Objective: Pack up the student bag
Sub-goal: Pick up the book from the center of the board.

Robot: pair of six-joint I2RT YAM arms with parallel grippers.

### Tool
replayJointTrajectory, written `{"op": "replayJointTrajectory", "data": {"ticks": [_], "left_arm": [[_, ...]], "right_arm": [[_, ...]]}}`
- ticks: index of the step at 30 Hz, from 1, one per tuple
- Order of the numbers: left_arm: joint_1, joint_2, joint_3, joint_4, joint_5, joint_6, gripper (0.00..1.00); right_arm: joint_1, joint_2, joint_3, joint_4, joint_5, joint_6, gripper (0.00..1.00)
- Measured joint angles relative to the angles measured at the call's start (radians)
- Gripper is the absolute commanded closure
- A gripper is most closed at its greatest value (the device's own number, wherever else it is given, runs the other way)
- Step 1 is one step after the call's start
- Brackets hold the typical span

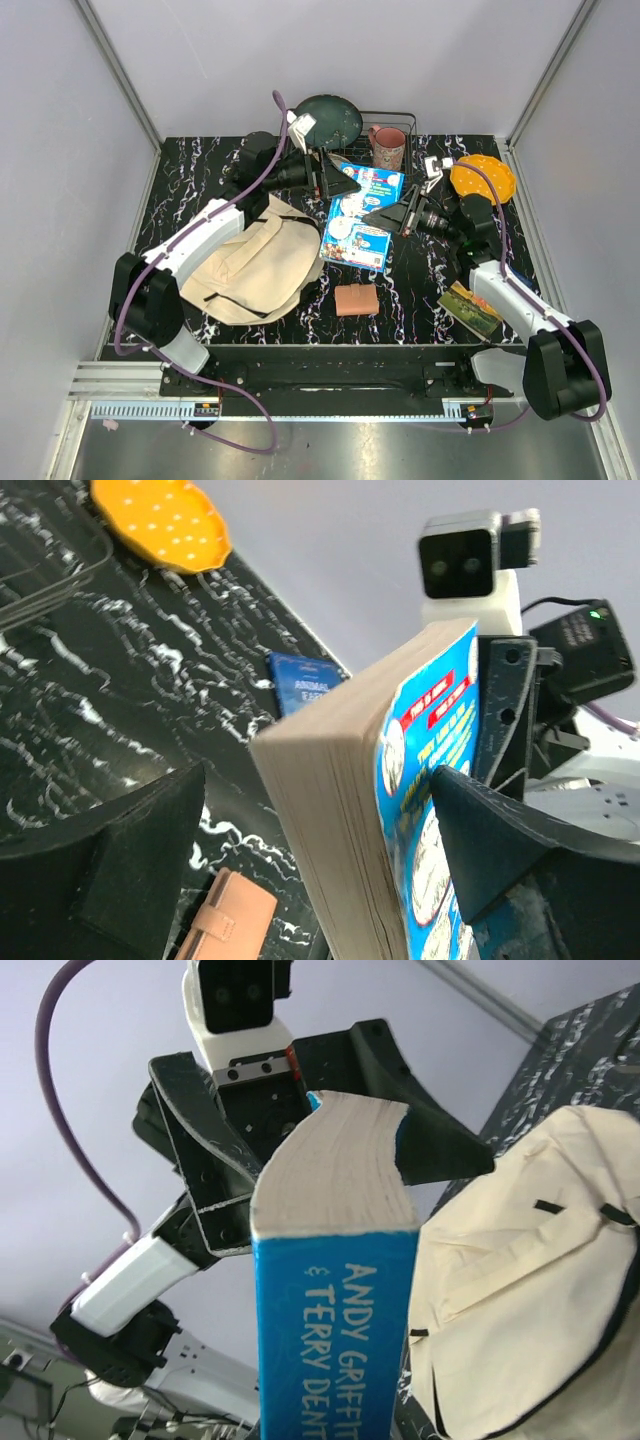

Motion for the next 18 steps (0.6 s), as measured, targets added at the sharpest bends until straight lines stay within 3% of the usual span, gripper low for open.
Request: {"op": "replayJointTrajectory", "data": {"ticks": [4, 5, 8, 9, 11, 12, 13, 15, 18], "left_arm": [[0.000, 0.011, -0.003, 0.126, 0.092, -0.056, 0.02], [0.000, 0.013, -0.006, 0.158, 0.111, -0.074, 0.08], [0.000, 0.023, -0.019, 0.242, 0.168, -0.126, 0.31], [0.000, 0.025, -0.021, 0.258, 0.182, -0.136, 0.50], [0.000, 0.026, -0.026, 0.278, 0.203, -0.155, 0.72], [0.000, 0.026, -0.027, 0.288, 0.213, -0.163, 0.92], [0.000, 0.026, -0.027, 0.299, 0.222, -0.170, 1.00], [0.000, 0.025, -0.027, 0.310, 0.227, -0.167, 1.00], [0.004, 0.024, -0.027, 0.290, 0.215, -0.164, 1.00]], "right_arm": [[0.000, 0.016, 0.019, 0.048, -0.065, 0.015, 1.00], [0.000, 0.019, 0.022, 0.064, -0.077, 0.018, 1.00], [0.000, 0.032, 0.032, 0.083, -0.106, 0.020, 1.00], [0.000, 0.037, 0.035, 0.084, -0.114, 0.019, 1.00], [0.001, 0.048, 0.040, 0.079, -0.119, 0.012, 0.98], [0.001, 0.056, 0.047, 0.067, -0.119, 0.004, 0.97], [0.001, 0.064, 0.052, 0.053, -0.119, -0.005, 0.91], [0.000, 0.078, 0.064, 0.023, -0.117, -0.036, 0.80], [0.000, 0.082, 0.103, -0.072, -0.110, -0.088, 0.44]]}}
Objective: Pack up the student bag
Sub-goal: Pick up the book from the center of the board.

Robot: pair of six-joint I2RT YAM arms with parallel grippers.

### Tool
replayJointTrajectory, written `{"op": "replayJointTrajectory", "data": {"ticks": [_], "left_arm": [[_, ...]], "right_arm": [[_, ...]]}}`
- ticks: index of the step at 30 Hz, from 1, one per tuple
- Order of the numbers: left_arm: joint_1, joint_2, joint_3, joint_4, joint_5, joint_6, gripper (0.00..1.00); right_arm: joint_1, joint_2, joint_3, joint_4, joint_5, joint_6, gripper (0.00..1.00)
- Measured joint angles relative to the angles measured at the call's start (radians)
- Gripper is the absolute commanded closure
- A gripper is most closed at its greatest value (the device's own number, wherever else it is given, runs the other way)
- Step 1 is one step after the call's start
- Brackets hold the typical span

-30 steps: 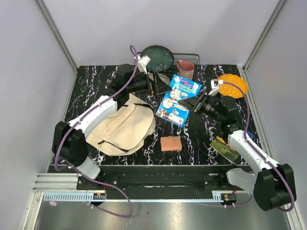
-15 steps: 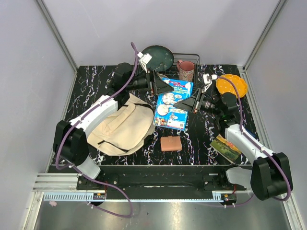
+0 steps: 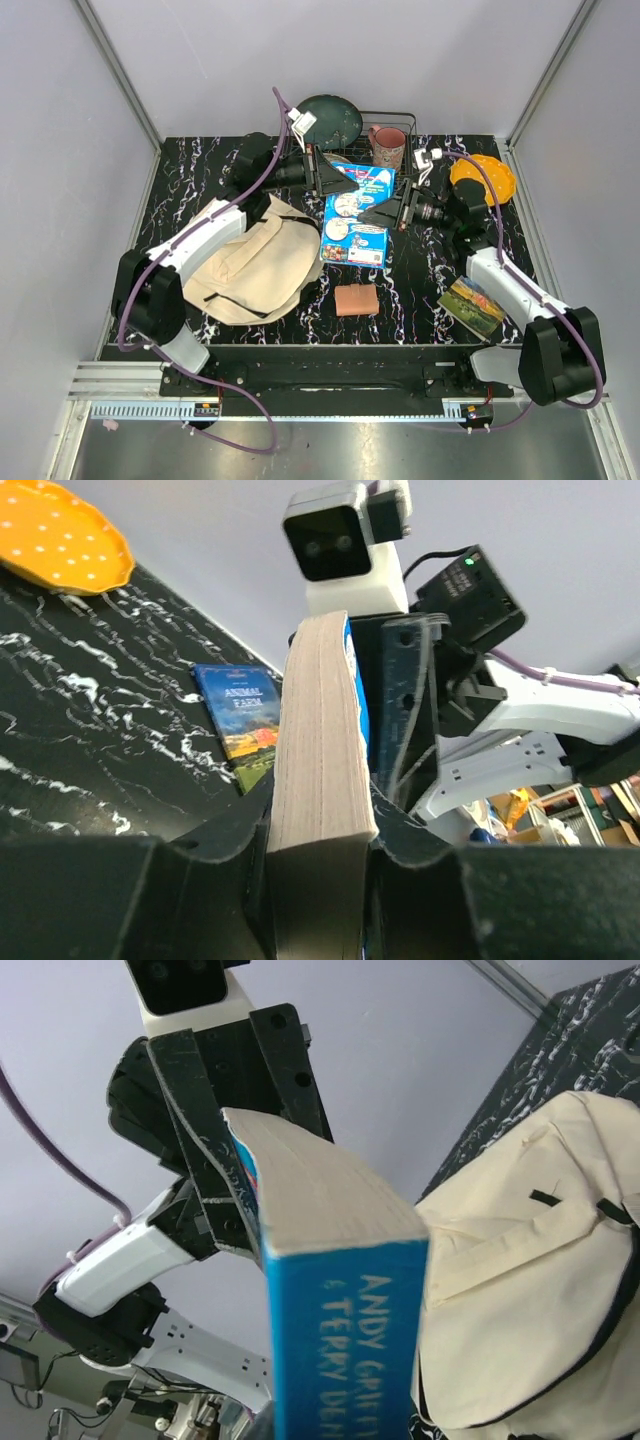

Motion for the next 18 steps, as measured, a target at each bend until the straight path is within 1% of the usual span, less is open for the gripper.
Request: {"op": "replayJointTrajectory", "data": {"ticks": [2, 3, 5, 9, 13, 15, 18], "left_arm": [[0.000, -0.010, 0.000, -0.042, -0.033, 0.026, 1.00], [0.000, -0.018, -0.001, -0.079, -0.071, 0.045, 1.00], [0.002, -0.041, -0.027, -0.125, -0.146, 0.060, 1.00], [0.051, -0.122, -0.137, -0.148, -0.284, 0.003, 1.00], [0.112, -0.190, -0.241, -0.128, -0.439, -0.096, 1.00], [0.122, -0.216, -0.289, -0.108, -0.516, -0.153, 1.00], [0.117, -0.251, -0.340, -0.100, -0.590, -0.215, 1.00]], "right_arm": [[0.001, -0.003, 0.022, -0.072, 0.021, -0.035, 0.25], [0.002, -0.009, 0.027, -0.107, 0.051, -0.060, 0.20], [0.002, -0.032, 0.024, -0.159, 0.108, -0.084, 0.13], [0.002, -0.117, -0.052, -0.194, 0.257, -0.089, 0.11], [0.002, -0.183, -0.171, -0.179, 0.364, -0.029, 0.11], [0.004, -0.191, -0.218, -0.170, 0.403, 0.003, 0.11], [0.016, -0.202, -0.268, -0.166, 0.457, 0.043, 0.10]]}}
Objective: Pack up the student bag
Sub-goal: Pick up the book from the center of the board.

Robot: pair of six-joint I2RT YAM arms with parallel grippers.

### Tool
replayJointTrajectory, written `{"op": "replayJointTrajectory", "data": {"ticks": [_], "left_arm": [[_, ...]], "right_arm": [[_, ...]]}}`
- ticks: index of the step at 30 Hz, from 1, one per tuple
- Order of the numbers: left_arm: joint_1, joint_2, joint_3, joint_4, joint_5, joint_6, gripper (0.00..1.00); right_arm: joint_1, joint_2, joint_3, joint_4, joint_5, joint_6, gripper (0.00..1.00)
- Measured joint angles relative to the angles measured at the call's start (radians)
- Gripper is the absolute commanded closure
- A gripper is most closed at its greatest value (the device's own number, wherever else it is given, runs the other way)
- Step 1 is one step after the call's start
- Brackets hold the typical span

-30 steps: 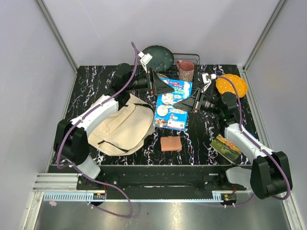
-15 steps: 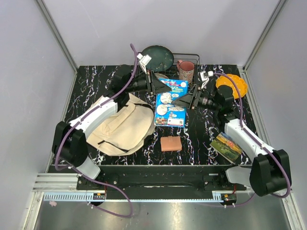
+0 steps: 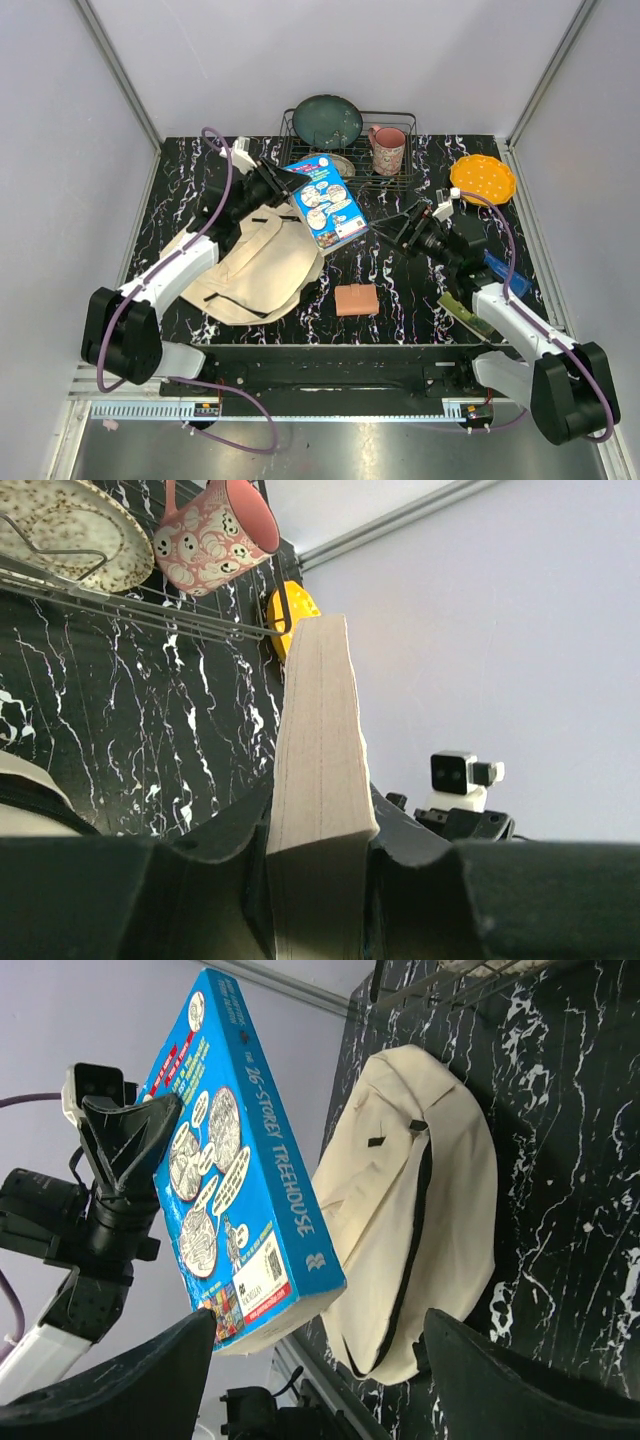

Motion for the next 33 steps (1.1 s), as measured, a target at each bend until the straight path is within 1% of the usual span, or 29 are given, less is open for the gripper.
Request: {"op": "replayJointTrajectory", "data": {"ticks": [4, 8, 14, 19, 21, 24, 25, 26, 27, 28, 29, 31, 32, 33], "left_arm": [[-0.008, -0.019, -0.007, 0.008, -0.060, -0.040, 1.00], [-0.012, -0.049, -0.016, 0.013, -0.098, -0.055, 1.00], [-0.022, -0.059, -0.021, 0.023, -0.132, -0.062, 1.00], [-0.035, -0.059, -0.035, 0.031, -0.136, -0.069, 1.00], [-0.039, -0.059, -0.040, 0.032, -0.136, -0.069, 1.00], [-0.045, -0.062, -0.053, 0.038, -0.137, -0.075, 1.00], [-0.047, -0.062, -0.057, 0.039, -0.137, -0.076, 1.00], [-0.048, -0.063, -0.062, 0.042, -0.139, -0.077, 1.00], [-0.048, -0.064, -0.068, 0.043, -0.141, -0.079, 1.00], [-0.049, -0.065, -0.072, 0.043, -0.145, -0.080, 1.00], [-0.049, -0.066, -0.075, 0.045, -0.146, -0.084, 1.00], [-0.049, -0.068, -0.076, 0.044, -0.147, -0.088, 1.00], [-0.048, -0.068, -0.076, 0.044, -0.149, -0.087, 0.92], [-0.048, -0.068, -0.076, 0.044, -0.148, -0.087, 0.80]], "right_arm": [[0.020, 0.002, -0.006, 0.042, 0.034, 0.048, 0.10], [0.051, 0.034, -0.006, 0.142, 0.048, 0.101, 0.10], [0.154, 0.154, -0.005, 0.280, 0.071, 0.154, 0.10], [0.179, 0.259, -0.005, 0.393, 0.072, 0.194, 0.11], [0.179, 0.283, -0.003, 0.431, 0.076, 0.204, 0.15], [0.180, 0.312, 0.011, 0.474, 0.077, 0.213, 0.26], [0.180, 0.320, 0.019, 0.487, 0.077, 0.217, 0.37], [0.180, 0.327, 0.026, 0.502, 0.076, 0.221, 0.41], [0.180, 0.332, 0.034, 0.511, 0.076, 0.224, 0.47], [0.181, 0.336, 0.040, 0.529, 0.073, 0.232, 0.58], [0.181, 0.340, 0.041, 0.542, 0.072, 0.237, 0.75], [0.181, 0.345, 0.042, 0.559, 0.069, 0.251, 0.90], [0.181, 0.346, 0.042, 0.571, 0.066, 0.264, 0.97], [0.181, 0.346, 0.042, 0.579, 0.064, 0.274, 1.00]]}}
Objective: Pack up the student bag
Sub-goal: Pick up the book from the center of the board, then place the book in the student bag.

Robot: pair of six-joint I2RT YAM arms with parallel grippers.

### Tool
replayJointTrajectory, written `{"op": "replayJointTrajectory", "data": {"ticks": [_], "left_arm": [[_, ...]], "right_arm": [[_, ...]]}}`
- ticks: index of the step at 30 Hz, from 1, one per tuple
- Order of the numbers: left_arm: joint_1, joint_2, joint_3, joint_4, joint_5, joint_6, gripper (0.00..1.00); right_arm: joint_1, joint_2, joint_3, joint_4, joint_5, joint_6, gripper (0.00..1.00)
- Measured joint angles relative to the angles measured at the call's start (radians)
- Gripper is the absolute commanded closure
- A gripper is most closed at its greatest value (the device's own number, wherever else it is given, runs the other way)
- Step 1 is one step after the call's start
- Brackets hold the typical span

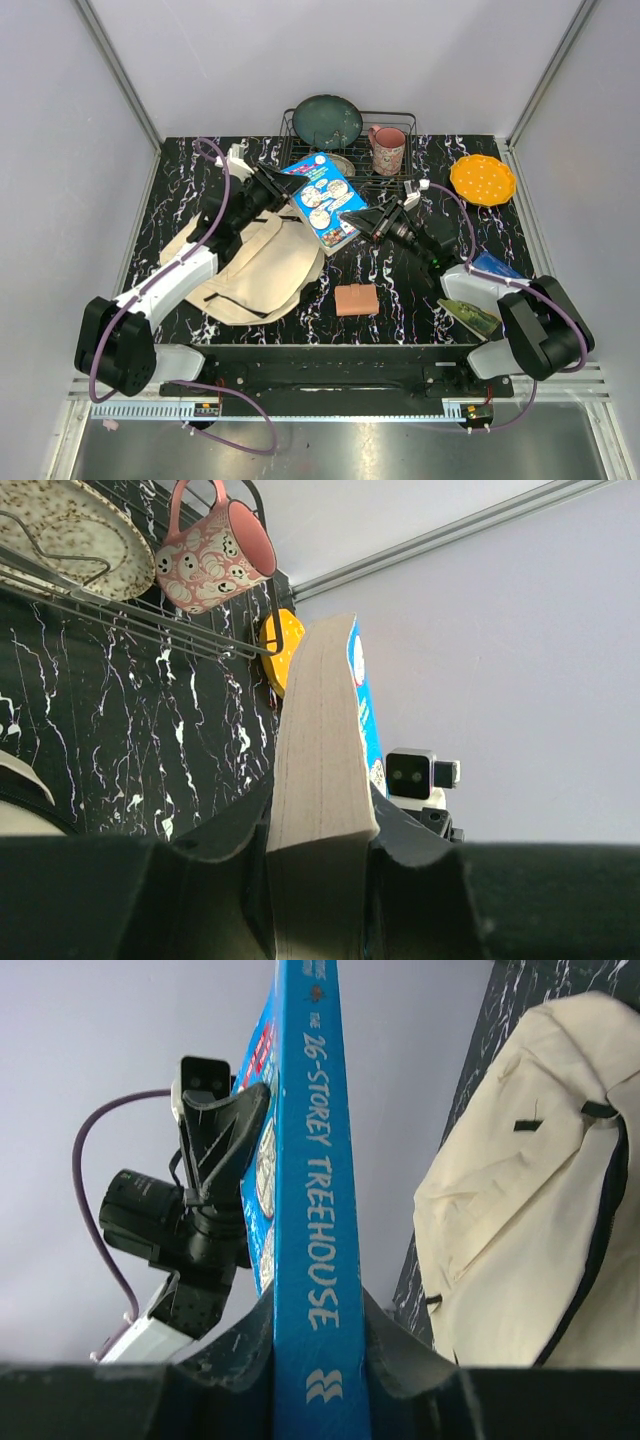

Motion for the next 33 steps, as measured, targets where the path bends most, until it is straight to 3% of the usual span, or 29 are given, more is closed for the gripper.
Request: {"op": "replayJointTrajectory", "data": {"ticks": [1, 2, 5, 7, 14, 17, 20, 26, 33], "left_arm": [[0.000, 0.000, 0.000, 0.001, 0.000, 0.004, 0.55], [0.000, 0.000, 0.000, -0.001, 0.000, 0.006, 0.37], [0.000, 0.000, 0.012, -0.042, 0.006, 0.052, 0.08], [-0.002, 0.000, 0.044, -0.120, 0.007, 0.111, 0.01], [-0.006, -0.030, 0.103, -0.397, 0.003, 0.432, 0.01], [-0.030, -0.038, 0.104, -0.504, -0.016, 0.557, 0.01], [-0.125, -0.025, 0.109, -0.603, -0.068, 0.667, 0.02], [-0.326, 0.093, 0.173, -0.750, -0.192, 0.822, 0.05], [-0.364, 0.228, 0.229, -0.867, -0.378, 0.920, 0.08]], "right_arm": [[0.000, 0.000, 0.000, 0.000, 0.000, 0.003, 1.00], [0.000, 0.000, 0.000, -0.001, 0.000, 0.003, 1.00], [0.003, -0.022, 0.000, -0.047, 0.002, -0.019, 1.00], [0.006, -0.069, 0.000, -0.150, 0.026, -0.051, 1.00], [-0.030, -0.390, 0.026, -0.752, 0.311, -0.230, 1.00], [-0.106, -0.470, 0.026, -0.926, 0.417, -0.269, 1.00], [-0.141, -0.511, 0.026, -1.051, 0.508, -0.302, 1.00], [-0.144, -0.529, 0.026, -1.175, 0.551, -0.333, 1.00], [-0.144, -0.529, 0.026, -1.206, 0.548, -0.341, 0.99]]}}
